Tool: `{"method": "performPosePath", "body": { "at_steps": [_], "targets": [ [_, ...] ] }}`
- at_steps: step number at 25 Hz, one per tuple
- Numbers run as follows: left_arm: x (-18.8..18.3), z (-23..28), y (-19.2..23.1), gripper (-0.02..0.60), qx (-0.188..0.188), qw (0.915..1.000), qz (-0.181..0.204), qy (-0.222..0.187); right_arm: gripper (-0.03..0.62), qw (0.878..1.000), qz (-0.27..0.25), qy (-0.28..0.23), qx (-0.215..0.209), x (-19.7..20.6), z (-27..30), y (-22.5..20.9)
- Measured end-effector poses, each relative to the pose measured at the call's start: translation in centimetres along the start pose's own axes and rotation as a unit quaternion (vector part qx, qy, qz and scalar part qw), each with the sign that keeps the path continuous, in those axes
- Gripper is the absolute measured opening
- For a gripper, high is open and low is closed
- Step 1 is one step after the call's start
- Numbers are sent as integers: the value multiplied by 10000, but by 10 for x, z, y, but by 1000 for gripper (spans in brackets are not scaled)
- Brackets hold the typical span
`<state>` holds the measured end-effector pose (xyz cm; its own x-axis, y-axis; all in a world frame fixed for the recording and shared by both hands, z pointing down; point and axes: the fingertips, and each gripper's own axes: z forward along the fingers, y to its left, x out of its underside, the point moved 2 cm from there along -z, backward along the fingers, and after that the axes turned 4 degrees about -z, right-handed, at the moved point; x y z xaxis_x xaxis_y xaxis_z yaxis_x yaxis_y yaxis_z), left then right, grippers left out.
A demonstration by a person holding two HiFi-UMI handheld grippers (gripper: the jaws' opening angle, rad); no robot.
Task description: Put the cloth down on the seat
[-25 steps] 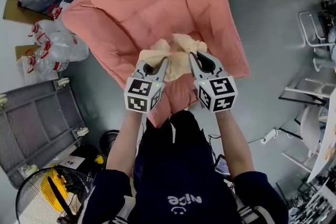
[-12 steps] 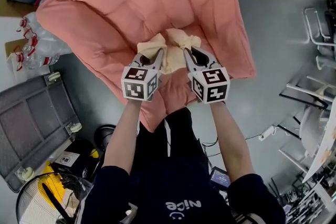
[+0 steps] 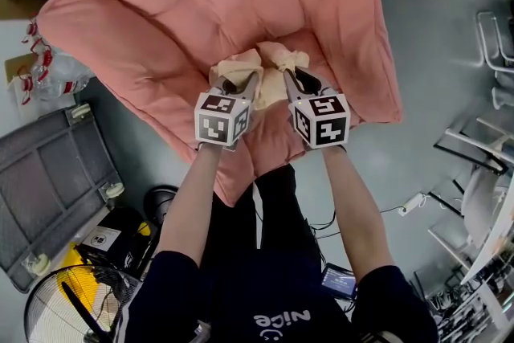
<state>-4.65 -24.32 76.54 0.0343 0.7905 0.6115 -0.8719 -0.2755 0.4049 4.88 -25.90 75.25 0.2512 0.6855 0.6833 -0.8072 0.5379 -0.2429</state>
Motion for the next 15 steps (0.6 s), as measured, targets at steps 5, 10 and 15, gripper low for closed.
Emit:
{"method": "performPosePath", "body": {
  "at_steps": [5, 10, 15],
  "targets": [
    [19, 22, 10, 46, -20, 9991, 29, 426, 67, 9997, 168, 170, -82, 20, 20, -2],
    [39, 33, 30, 46, -361, 9971, -155, 652, 67, 9989, 296, 349, 134, 39, 34, -16],
    [65, 35, 53, 46, -643, 9942, -319, 802, 67, 9973, 294, 594, 310, 56, 41, -31]
  ]
}}
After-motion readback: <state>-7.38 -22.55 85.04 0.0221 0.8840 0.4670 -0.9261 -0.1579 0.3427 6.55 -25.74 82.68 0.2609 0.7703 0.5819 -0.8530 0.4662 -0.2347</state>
